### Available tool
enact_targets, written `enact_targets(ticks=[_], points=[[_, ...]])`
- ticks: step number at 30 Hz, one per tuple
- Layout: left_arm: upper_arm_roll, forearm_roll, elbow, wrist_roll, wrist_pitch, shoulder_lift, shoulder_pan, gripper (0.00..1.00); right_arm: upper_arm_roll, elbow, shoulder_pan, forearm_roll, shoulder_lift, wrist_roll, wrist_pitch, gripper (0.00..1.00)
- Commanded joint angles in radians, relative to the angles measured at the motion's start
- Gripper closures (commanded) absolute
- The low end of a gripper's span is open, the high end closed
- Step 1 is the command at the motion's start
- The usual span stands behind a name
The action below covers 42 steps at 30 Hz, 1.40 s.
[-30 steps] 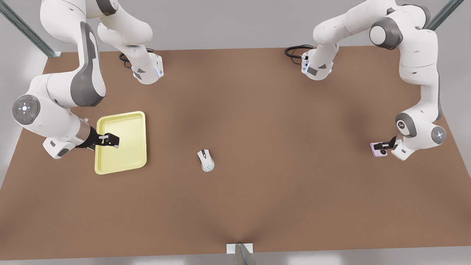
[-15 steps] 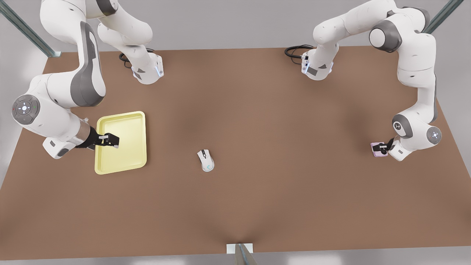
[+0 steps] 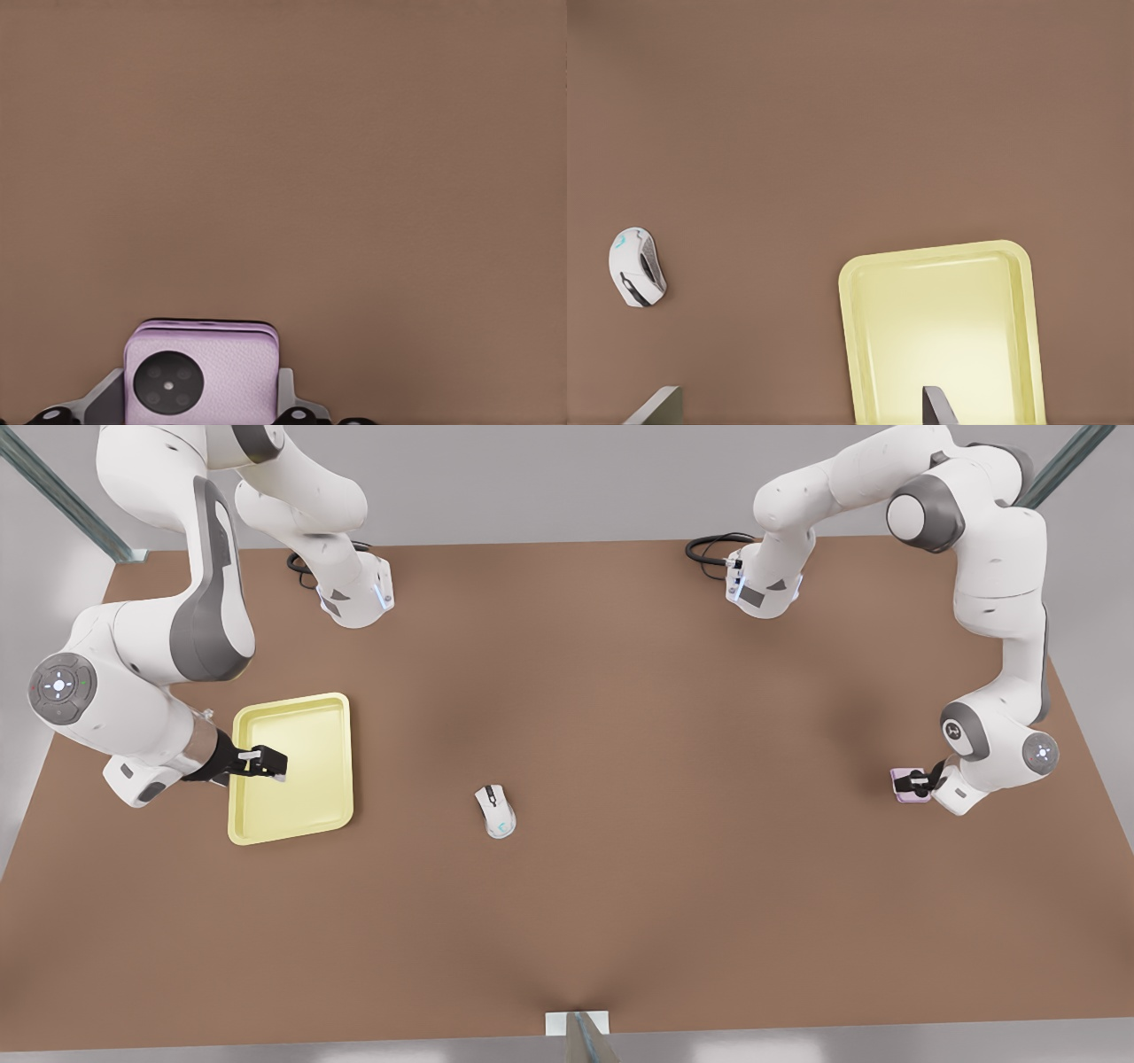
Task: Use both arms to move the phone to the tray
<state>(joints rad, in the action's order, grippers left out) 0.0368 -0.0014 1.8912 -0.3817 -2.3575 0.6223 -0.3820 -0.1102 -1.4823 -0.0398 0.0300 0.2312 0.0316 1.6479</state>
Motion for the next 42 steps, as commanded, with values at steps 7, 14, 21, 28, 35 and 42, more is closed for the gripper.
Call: enact_targets(ticks=[7, 14, 21, 28, 35, 42], points=[[0.000, 0.001, -0.003, 0.029, -0.003, 0.002, 0.002, 0.21, 0.000, -0.001, 0.000, 0.001, -0.001, -0.002, 0.000, 0.00], [-0.011, 0.003, -0.003, 0.679, 0.184, -0.177, 0.417, 0.21, 0.000, 0.000, 0.000, 0.001, -0.001, -0.001, 0.000, 0.00], [-0.052, -0.041, -0.345, 1.612, 0.402, 0.008, 0.968, 0.20, 0.000, 0.000, 0.000, 0.001, -0.001, -0.002, 0.000, 0.00], [-0.052, -0.103, -0.452, 1.764, 0.382, 0.134, 1.108, 0.20, 0.000, 0.000, 0.000, 0.001, -0.001, -0.001, 0.000, 0.00], [-0.052, -0.101, -0.543, 1.844, 0.380, 0.232, 1.213, 0.20, 0.000, 0.000, 0.000, 0.001, -0.001, -0.001, 0.000, 0.00], [-0.120, -0.066, -0.382, 1.594, 0.342, 0.152, 1.115, 0.20, 0.000, 0.000, 0.000, 0.001, -0.001, -0.002, 0.000, 0.00]])
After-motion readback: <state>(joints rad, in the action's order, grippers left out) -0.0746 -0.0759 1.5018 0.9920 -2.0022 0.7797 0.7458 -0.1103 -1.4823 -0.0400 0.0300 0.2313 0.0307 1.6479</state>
